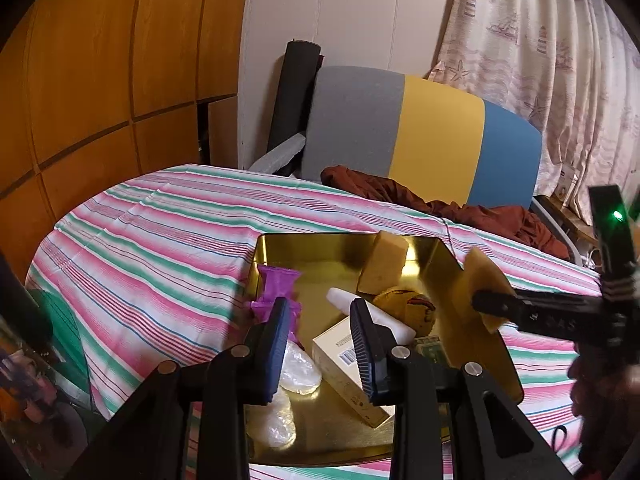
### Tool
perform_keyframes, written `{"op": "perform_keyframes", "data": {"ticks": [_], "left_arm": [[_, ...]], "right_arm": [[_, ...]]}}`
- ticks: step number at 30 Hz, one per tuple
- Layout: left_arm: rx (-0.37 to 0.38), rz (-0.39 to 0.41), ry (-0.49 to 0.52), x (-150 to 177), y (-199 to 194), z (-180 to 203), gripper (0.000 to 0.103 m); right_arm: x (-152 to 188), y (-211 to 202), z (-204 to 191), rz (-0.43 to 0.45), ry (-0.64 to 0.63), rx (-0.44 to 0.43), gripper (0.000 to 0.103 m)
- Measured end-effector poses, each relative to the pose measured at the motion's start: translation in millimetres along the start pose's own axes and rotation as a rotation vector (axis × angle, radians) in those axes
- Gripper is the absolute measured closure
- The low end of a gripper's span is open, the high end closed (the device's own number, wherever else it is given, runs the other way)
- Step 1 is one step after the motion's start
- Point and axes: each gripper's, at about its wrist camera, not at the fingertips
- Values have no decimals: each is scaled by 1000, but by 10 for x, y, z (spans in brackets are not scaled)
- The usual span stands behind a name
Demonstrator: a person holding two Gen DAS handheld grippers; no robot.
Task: Organize objects
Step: 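Open both tools to drop the green box and sponge into the tray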
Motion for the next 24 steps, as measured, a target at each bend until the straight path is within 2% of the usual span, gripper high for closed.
{"op": "perform_keyframes", "data": {"ticks": [2, 4, 6, 7, 8, 9, 12, 24], "left_arm": [[3, 0, 1, -5, -4, 19, 71], [13, -7, -3, -6, 4, 27, 63], [19, -14, -6, 5, 7, 41, 50], [27, -18, -8, 14, 9, 49, 47], [31, -24, -8, 19, 17, 57, 38], [32, -31, -12, 25, 28, 64, 24], [48, -45, -40, 38, 40, 63, 2], [17, -58, -10, 76, 46, 155, 0]], "right_arm": [[-41, 44, -5, -4, 8, 0, 40], [-59, 93, -31, -5, 1, 26, 34], [-42, 108, -54, -1, -8, 36, 18], [-27, 111, -65, 1, -16, 41, 17], [-11, 114, -77, 2, -25, 48, 17], [16, 113, -90, 2, -36, 57, 17], [87, 62, -103, 14, -49, 62, 17], [338, -329, -41, 91, -49, 96, 17]]}}
Point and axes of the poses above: each gripper's, at about its wrist camera, not at the fingertips, and y roughly the way its jaws point, z to its right, x to its underside, and after that the axes turned 1 degree about -z, right-handed
